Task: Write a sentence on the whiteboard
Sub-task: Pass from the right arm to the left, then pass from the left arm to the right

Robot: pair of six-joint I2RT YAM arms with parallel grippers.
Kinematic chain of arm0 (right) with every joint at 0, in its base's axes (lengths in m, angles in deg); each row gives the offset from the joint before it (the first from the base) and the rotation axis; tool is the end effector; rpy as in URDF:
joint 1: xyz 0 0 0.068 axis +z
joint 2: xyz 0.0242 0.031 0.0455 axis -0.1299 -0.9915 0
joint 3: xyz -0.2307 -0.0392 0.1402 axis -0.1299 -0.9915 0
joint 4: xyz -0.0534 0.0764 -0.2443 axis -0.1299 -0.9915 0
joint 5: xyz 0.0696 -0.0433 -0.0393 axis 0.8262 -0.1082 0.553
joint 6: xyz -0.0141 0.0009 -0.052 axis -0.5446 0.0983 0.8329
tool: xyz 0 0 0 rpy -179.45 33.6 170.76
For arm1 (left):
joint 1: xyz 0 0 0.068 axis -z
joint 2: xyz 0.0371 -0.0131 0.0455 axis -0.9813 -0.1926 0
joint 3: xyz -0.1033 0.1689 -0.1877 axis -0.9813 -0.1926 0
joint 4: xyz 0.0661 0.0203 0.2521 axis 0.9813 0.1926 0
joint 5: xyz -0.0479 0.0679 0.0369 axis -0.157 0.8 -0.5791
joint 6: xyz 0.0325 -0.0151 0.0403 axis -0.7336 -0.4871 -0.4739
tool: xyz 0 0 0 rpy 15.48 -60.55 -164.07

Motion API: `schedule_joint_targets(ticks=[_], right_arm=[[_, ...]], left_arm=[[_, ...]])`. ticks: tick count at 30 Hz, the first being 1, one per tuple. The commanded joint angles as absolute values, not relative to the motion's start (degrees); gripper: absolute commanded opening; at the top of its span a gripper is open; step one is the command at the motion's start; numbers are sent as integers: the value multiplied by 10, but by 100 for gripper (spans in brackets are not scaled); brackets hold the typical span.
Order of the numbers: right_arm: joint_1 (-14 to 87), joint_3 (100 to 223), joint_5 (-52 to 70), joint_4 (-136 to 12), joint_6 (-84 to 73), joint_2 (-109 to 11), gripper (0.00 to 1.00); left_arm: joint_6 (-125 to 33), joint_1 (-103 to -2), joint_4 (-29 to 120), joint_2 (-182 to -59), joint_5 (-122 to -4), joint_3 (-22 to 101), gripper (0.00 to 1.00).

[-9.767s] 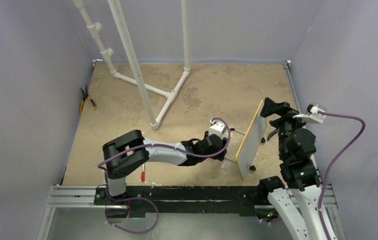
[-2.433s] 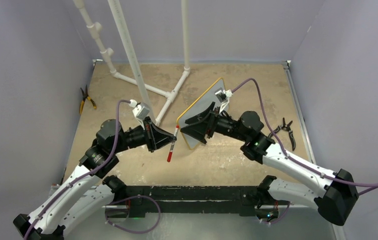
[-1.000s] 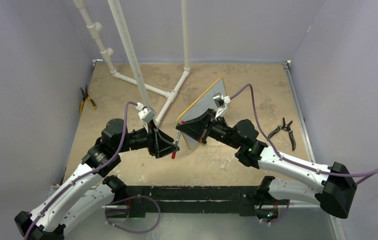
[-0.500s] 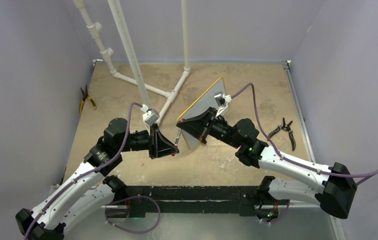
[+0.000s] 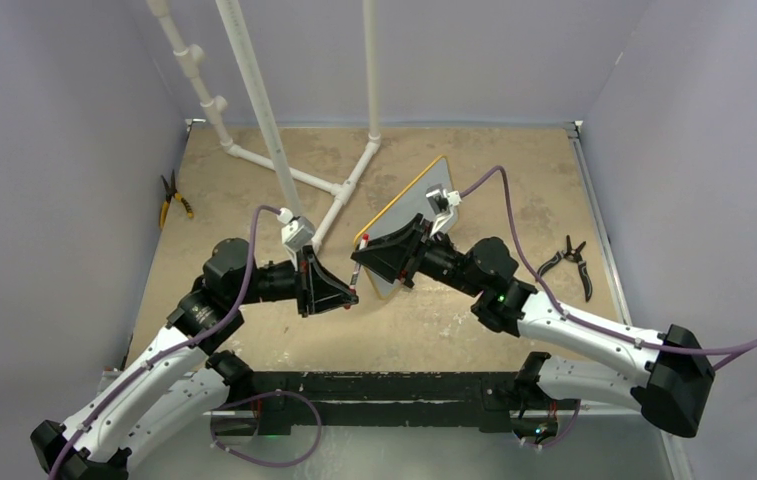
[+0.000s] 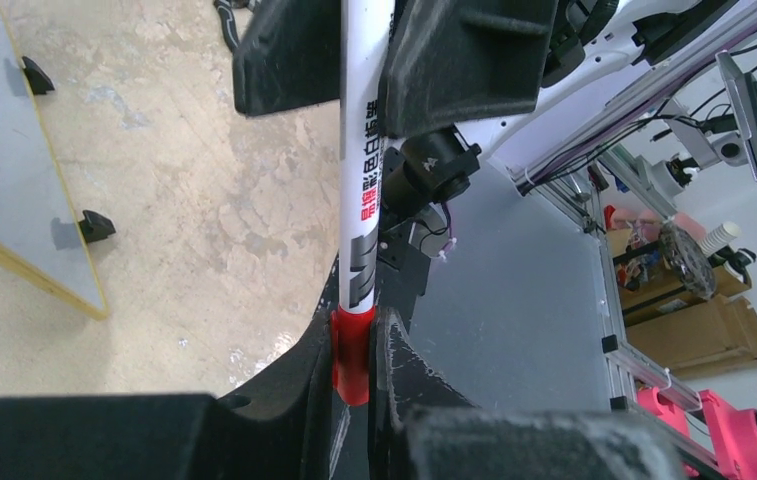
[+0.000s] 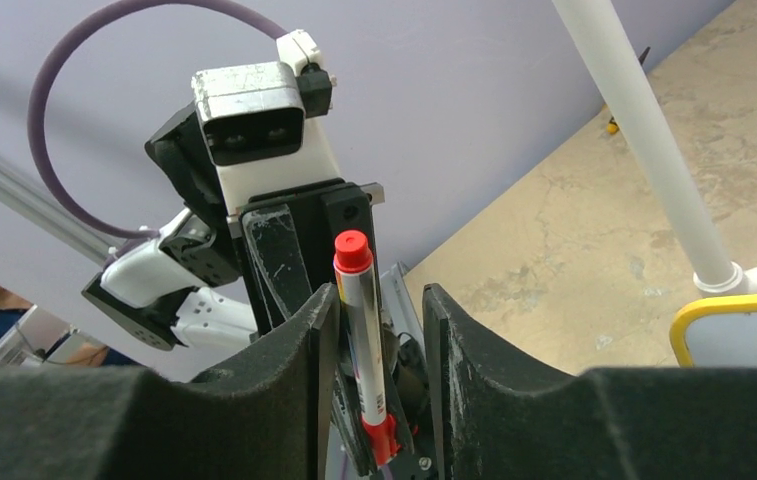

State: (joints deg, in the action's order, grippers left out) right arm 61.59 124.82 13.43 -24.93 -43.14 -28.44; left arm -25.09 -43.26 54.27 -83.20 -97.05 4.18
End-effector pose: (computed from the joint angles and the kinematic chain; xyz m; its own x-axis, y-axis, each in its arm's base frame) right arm 0.1376 0.2028 0.3361 -0.5308 0.4389 -0.7250 -0.7541 0.1458 0.6404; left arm 0.1136 -0.1111 0.3168 -0.6156 -0.0437 -0.7869 0.7627 0.2185 -0.6088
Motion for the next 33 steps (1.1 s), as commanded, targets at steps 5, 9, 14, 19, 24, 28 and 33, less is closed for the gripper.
schedule_joint_targets(ticks=[5, 9, 14, 19, 24, 28, 33], right_arm=[[626, 1264, 184, -228, -431, -291, 27], [627, 1272, 187, -232, -426, -294, 0], [627, 1285, 85, -285, -403, -249, 0], [626, 1330, 19, -383, -361, -214, 0], [623, 1369, -20, -427, -337, -201, 0], [616, 1370, -30, -422, -342, -189, 0], [610, 1381, -40, -425, -342, -192, 0]], left_arm=[[-247, -432, 494, -837, -959, 44, 0], [-246, -432, 489, -834, -951, 37, 0], [-253, -432, 508, -823, -945, 21, 0], [-285, -432, 559, -823, -952, 30, 0], [-318, -432, 593, -846, -978, 43, 0], [-336, -429, 608, -855, -990, 50, 0], [-361, -420, 643, -864, -994, 57, 0]])
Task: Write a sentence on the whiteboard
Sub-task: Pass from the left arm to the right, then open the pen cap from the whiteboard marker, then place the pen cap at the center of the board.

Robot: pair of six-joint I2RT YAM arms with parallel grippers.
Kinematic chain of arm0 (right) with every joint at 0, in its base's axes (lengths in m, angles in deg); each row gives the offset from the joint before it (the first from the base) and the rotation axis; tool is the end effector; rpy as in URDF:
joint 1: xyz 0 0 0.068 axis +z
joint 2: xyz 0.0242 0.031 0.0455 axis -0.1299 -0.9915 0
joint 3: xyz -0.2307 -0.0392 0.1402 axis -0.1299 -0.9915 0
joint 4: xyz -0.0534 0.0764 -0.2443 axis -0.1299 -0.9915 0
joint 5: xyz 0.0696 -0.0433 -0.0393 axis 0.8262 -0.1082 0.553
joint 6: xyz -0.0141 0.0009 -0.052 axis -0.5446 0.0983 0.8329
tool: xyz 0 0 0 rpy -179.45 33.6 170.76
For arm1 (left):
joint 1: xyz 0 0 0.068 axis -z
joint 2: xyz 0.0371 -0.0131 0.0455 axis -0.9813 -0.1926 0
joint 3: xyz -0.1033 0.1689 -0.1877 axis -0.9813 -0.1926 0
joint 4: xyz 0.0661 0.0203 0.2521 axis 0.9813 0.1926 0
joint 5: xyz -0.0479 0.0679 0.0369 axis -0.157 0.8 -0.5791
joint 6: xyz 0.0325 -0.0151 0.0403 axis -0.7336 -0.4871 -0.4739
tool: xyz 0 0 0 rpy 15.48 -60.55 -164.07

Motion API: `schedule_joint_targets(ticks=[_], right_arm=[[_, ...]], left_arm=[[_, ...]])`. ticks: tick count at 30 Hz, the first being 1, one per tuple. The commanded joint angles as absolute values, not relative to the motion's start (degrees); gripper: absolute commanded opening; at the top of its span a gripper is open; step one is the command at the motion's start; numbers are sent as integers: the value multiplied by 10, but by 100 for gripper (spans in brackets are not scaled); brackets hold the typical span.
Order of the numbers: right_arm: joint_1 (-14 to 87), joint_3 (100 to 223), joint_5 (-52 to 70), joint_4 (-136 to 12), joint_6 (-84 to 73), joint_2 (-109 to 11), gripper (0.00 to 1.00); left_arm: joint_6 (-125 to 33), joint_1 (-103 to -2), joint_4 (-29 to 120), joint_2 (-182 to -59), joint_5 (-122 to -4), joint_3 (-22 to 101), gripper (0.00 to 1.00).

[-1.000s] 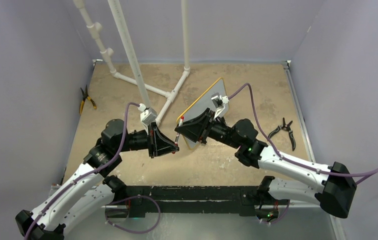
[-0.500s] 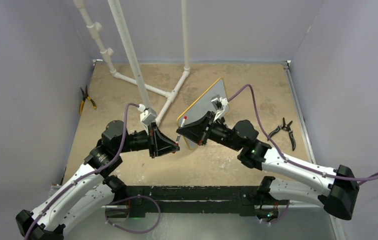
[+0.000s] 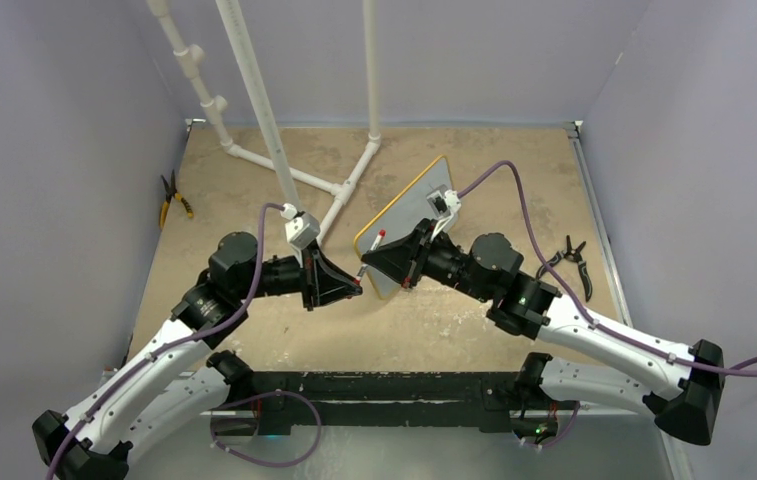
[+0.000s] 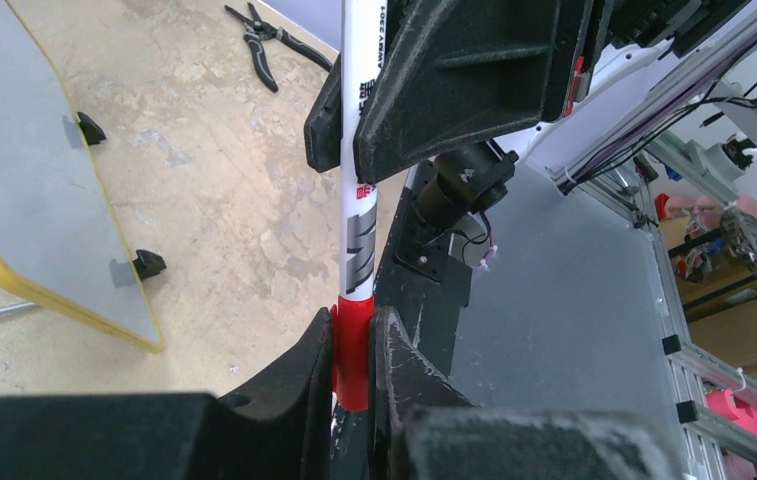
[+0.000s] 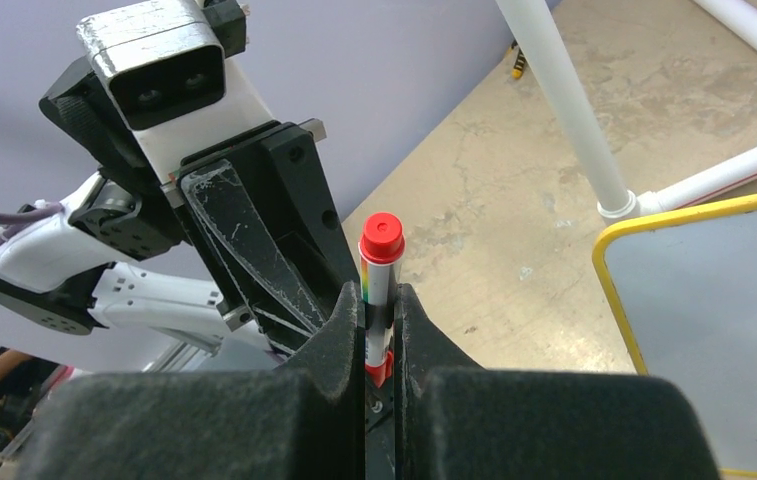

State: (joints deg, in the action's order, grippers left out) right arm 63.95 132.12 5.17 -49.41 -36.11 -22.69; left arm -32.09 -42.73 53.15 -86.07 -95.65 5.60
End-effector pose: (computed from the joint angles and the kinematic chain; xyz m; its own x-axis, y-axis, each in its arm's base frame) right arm 0.1242 0.1916 0.3579 -0.5015 0.3453 -0.7933 -0.7081 0.3630 0.6057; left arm 0.1211 -0.1177 0.3202 -0.5201 -0.0193 -0.8539 0.8272 0.2377 -0.5091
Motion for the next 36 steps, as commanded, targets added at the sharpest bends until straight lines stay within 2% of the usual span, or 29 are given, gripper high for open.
schedule_joint_targets(ticks=[1, 12, 20, 23, 31, 36], right_arm=[[609, 1384, -41, -425, -341, -192, 0], [587, 1389, -43, -419, -352, -182, 0], [573, 1383, -49, -419, -362, -169, 0], [573, 1384, -67, -435, -350, -159, 0], [573, 1360, -127, -463, -279, -112, 0], [573, 1327, -120, -466, -268, -88, 0]], left_arm=[[-361, -417, 642, -864, -996, 57, 0], [-360, -380, 642, -878, -982, 57, 0], [-356, -337, 640, -890, -914, 65, 0], [-327, -337, 621, -886, -851, 54, 0], [-204, -338, 623, -892, -575, -16, 0], [-149, -337, 623, -931, -495, -65, 0]])
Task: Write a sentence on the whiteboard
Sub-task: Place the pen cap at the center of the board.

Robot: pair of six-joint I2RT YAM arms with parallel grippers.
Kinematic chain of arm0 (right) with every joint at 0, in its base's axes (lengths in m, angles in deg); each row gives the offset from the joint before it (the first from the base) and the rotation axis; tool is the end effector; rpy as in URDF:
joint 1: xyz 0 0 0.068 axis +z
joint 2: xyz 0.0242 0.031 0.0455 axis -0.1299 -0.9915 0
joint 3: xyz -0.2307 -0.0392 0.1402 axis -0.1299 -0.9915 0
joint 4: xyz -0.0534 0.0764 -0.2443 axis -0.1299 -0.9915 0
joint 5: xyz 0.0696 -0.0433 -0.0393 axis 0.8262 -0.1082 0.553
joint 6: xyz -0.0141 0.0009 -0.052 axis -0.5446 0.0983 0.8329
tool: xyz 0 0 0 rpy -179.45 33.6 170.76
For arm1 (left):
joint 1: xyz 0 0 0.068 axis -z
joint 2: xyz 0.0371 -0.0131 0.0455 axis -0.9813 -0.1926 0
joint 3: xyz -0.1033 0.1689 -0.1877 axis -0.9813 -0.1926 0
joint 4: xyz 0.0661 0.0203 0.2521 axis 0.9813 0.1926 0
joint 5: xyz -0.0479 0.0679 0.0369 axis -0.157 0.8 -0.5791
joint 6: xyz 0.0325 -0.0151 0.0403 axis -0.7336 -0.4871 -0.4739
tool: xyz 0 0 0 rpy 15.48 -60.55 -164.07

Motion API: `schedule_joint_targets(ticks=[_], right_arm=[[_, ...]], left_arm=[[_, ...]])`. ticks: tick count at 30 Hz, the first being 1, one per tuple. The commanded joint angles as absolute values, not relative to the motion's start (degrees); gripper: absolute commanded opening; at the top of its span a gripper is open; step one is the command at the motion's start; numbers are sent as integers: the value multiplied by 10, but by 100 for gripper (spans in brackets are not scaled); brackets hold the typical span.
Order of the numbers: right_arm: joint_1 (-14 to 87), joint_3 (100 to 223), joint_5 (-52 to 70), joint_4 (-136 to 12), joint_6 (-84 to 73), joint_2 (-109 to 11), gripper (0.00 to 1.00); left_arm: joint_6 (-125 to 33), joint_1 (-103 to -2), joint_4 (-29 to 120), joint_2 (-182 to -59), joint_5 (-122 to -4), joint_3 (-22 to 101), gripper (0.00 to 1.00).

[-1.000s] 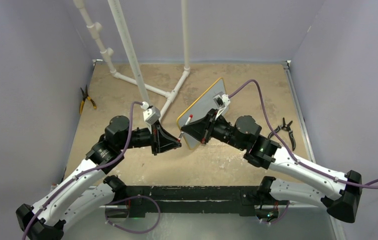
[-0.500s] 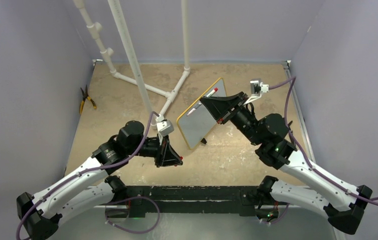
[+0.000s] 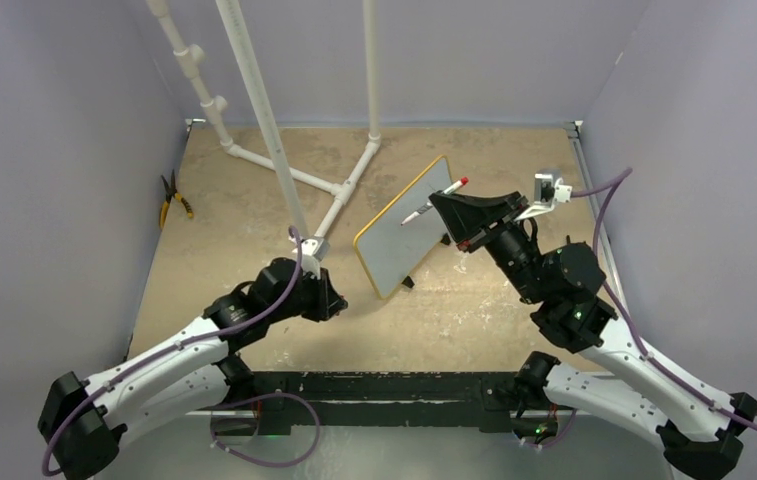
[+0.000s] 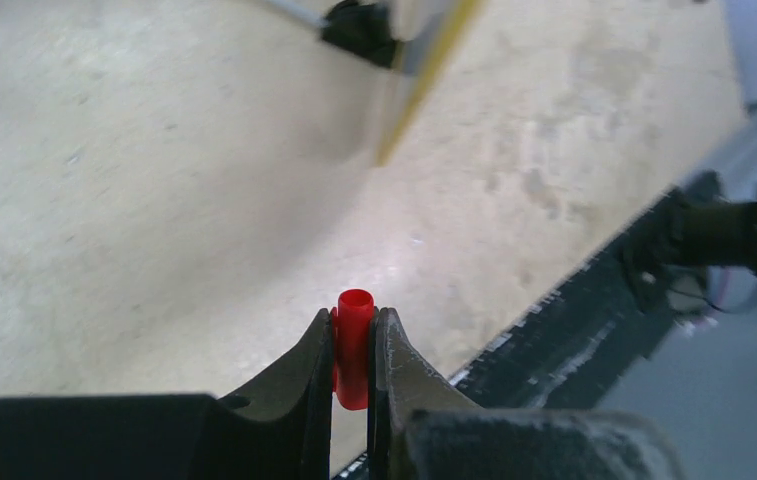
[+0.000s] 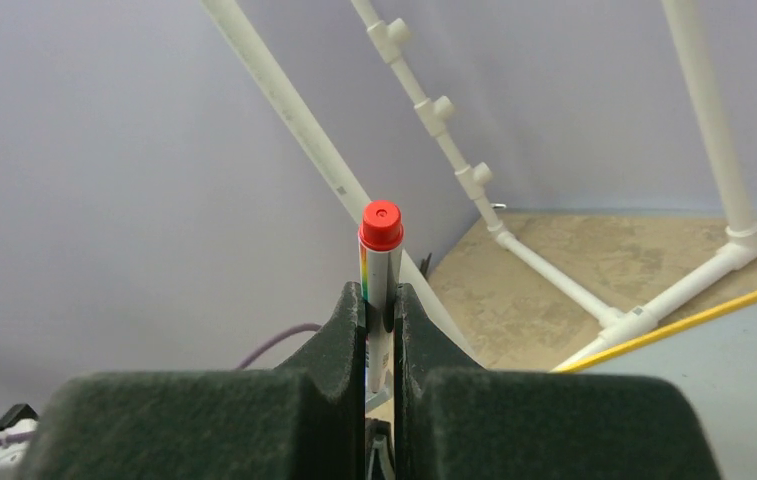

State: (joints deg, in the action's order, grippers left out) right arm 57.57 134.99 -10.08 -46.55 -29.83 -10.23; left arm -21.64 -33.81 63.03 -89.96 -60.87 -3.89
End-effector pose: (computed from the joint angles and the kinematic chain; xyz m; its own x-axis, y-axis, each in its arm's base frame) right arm 0.1097 0.1200 0.4192 -0.1249 0.6443 -0.7545 -0.6633 0.5113 0.5464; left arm 0.1224 -0.1285 0.2321 -0.7502 -0.0712 -0.6574 0.4093 0.7308 -0.5462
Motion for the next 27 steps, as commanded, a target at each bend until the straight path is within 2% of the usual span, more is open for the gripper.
schedule_joint_targets(ticks=[1, 7, 10, 15, 18, 22, 25, 27], right_arm=[[573, 1322, -119, -464, -267, -85, 0], [573, 1300, -110, -459, -266, -81, 0], [573, 1294, -111, -456, -266, -80, 0], [573, 1287, -109, -457, -267, -80, 0], [573, 1286, -109, -458, -269, -79, 0], [573, 1286, -110, -463, -270, -80, 0], [573, 1286, -108, -465, -269, -77, 0], [573, 1287, -105, -468, -263, -76, 0]], left_arm=[[-146, -338, 627, -949, -482, -67, 0], [-141, -339, 629, -1032, -429, -80, 0], [-139, -338, 611, -1041, -423, -95, 9], [-135, -339, 600, -1058, -416, -112, 16], [-131, -339, 596, -1060, -415, -122, 26], [-136, -339, 608, -1037, -405, -117, 45], [-155, -339, 670, -1010, -368, -71, 57], [-173, -339, 718, -988, -345, -30, 59]])
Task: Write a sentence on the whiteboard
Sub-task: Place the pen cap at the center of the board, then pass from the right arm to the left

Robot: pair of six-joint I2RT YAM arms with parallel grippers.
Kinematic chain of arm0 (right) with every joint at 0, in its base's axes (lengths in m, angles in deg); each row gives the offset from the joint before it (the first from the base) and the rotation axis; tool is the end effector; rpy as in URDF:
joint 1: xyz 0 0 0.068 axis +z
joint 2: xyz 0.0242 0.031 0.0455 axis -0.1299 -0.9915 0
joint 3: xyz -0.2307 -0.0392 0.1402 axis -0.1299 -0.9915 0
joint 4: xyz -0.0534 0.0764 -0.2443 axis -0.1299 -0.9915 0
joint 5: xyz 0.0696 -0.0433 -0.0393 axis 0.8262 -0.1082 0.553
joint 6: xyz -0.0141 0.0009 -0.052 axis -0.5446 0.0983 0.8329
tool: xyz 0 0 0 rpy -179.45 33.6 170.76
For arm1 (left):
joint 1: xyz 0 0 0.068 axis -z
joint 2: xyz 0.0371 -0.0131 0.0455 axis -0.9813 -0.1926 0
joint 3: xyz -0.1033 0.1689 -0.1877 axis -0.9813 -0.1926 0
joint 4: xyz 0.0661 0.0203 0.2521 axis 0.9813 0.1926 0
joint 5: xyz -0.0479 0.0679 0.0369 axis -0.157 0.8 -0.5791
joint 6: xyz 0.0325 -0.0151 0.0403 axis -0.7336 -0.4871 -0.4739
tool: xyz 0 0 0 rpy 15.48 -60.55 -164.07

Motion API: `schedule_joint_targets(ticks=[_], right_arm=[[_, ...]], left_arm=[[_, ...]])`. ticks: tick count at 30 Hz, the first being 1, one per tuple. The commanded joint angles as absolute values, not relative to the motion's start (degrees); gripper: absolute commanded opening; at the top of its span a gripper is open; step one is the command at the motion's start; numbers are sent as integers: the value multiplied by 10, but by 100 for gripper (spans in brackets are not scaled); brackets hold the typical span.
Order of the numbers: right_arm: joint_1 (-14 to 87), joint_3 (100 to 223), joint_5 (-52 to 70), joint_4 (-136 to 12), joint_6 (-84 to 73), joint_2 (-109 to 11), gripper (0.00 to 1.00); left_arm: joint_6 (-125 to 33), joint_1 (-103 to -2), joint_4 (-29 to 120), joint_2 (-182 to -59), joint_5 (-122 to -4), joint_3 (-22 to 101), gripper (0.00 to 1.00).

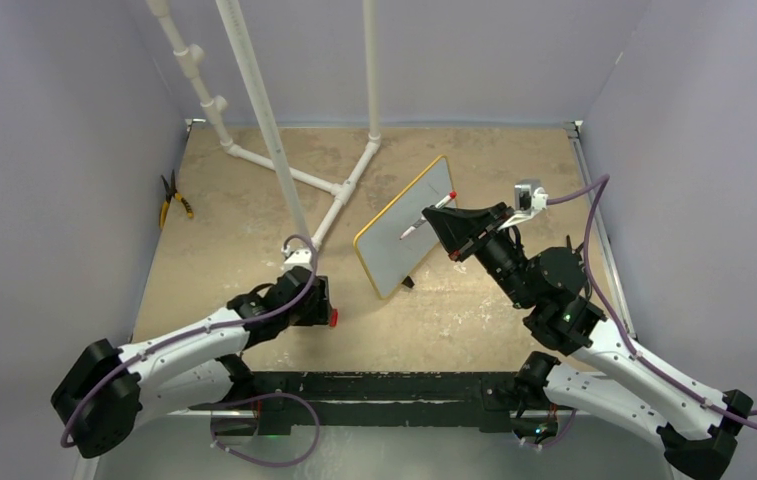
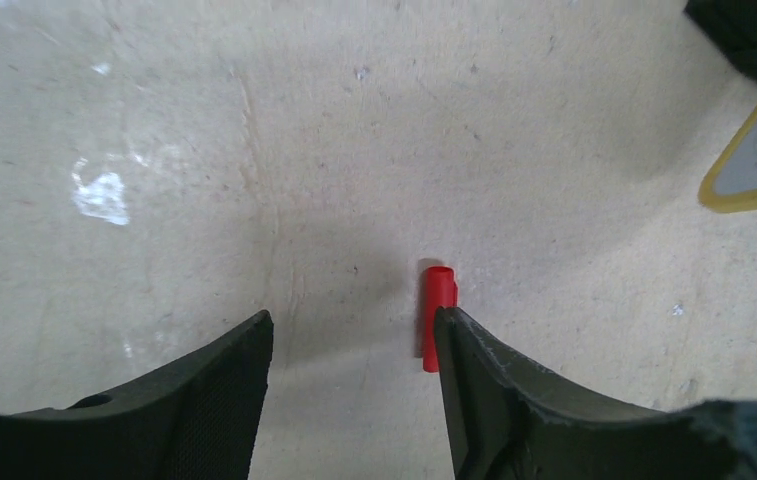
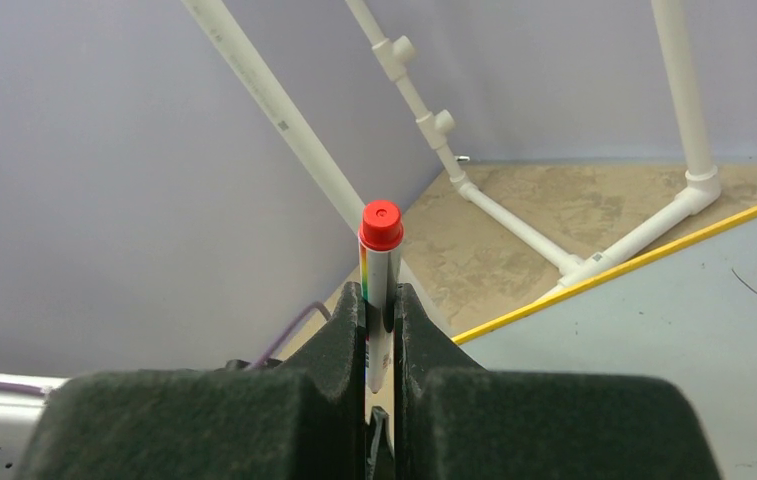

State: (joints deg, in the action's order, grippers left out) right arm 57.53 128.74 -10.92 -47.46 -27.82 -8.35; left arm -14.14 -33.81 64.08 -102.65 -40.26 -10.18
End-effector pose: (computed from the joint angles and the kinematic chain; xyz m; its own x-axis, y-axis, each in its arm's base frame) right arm 0.1124 0.1222 0.3849 -0.1424 0.5743 -0.8062 -0.6264 0.5783 0.5226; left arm 0.1333 -0.1214 0.1596 -0.7991 -0.1403 -0.5845 0.0419 0.9570 -0.2870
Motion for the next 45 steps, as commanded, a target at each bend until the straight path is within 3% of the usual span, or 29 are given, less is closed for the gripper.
schedule_joint_targets(ticks=[1, 12, 18, 28, 39, 45], right_arm=[[573, 1287, -102, -470, -261, -76, 0], [573, 1261, -48, -446, -260, -60, 0], [573, 1250, 20, -411, -265, -65, 0], [573, 1241, 81, -382, -284, -77, 0], [573, 1244, 105, -373, -281, -89, 0], [573, 1243, 115, -368, -283, -97, 0]], left_arm=[[-173, -338, 740, -977, -331, -12, 60], [-385, -337, 739, -873, -532, 186, 57], [-418, -338, 719, -944, -687, 272, 57], [-389, -337, 544, -1028, -880, 274, 58], [-376, -336, 525, -1061, -923, 280, 57], [-362, -336, 497, -1069, -936, 280, 43]])
